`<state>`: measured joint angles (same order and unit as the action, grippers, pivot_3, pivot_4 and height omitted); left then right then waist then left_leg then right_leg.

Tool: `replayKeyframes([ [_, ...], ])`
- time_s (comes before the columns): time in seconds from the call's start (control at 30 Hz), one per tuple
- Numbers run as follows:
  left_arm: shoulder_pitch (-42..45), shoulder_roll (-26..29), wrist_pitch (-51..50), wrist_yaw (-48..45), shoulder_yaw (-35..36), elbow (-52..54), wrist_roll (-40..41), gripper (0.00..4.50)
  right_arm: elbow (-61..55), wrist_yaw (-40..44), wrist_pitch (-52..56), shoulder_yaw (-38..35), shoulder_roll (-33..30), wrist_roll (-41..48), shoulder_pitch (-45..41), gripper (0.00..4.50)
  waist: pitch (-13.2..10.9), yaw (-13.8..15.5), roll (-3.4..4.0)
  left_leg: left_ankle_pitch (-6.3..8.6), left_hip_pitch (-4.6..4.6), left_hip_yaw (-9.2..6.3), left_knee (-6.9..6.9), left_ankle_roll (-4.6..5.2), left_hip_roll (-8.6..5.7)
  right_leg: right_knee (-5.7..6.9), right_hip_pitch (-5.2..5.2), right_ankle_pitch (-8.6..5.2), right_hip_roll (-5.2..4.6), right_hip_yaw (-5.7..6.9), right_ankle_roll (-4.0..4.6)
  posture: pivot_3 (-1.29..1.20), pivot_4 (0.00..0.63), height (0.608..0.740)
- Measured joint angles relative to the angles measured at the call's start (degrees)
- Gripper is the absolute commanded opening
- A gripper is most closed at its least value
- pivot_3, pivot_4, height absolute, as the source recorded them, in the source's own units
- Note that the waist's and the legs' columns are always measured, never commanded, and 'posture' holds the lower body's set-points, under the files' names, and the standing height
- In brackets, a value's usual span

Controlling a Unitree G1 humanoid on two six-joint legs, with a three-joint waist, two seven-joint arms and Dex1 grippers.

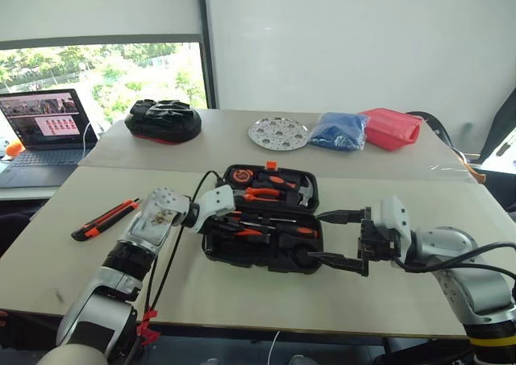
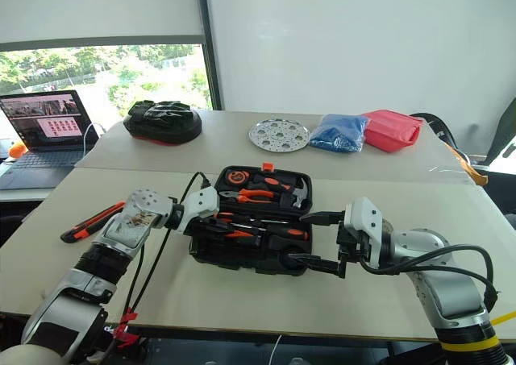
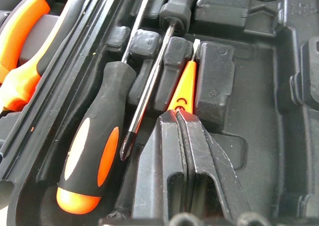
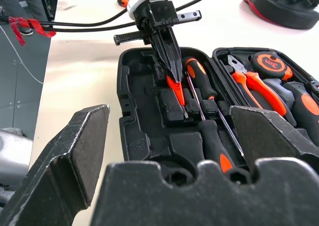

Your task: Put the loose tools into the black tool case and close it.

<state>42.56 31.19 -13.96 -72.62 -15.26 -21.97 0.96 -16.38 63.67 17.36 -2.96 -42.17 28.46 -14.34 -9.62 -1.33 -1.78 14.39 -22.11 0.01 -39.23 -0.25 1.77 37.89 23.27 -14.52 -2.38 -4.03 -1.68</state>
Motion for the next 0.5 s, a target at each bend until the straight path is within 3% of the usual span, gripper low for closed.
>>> replayKeyframes([
  [0.1,-4.7,0.4,0.8,-0.2,3.5,2.6,3.9,0.08,0.0,0.5,-0.8,-0.4,1.7,1.8,0.1,4.50,0.0,-0.4,0.00,0.00,-0.01,-0.01,0.04,0.00,0.05,0.01,0.03,0.03,0.02,0.01,0.08,0.00,0.150,0.740],
  [0.2,-11.5,1.2,3.5,0.2,10.4,6.6,9.8,0.78,0.0,1.0,-2.1,-2.1,4.1,4.6,0.3,4.50,0.0,-0.7,-0.03,0.00,-0.19,-0.03,0.07,0.00,0.10,0.00,0.21,0.07,0.02,0.01,0.14,0.00,0.150,0.740],
  [0.37,-28.7,6.3,6.6,3.9,27.7,17.2,17.9,2.60,0.4,2.6,-5.5,-5.3,6.0,6.8,4.4,4.50,0.0,-1.0,0.00,0.02,-0.17,-0.11,0.34,0.01,0.17,-0.17,0.31,0.07,-0.14,-0.05,0.14,0.00,0.150,0.740],
  [0.5,-42.6,6.5,6.6,9.0,39.2,20.3,21.0,4.05,0.2,3.2,-9.5,-5.5,8.9,6.6,7.0,4.50,0.0,-1.0,-0.03,0.02,-0.18,-0.13,0.32,0.00,0.20,-0.21,0.30,0.07,-0.20,-0.03,0.14,0.00,0.150,0.740],
])
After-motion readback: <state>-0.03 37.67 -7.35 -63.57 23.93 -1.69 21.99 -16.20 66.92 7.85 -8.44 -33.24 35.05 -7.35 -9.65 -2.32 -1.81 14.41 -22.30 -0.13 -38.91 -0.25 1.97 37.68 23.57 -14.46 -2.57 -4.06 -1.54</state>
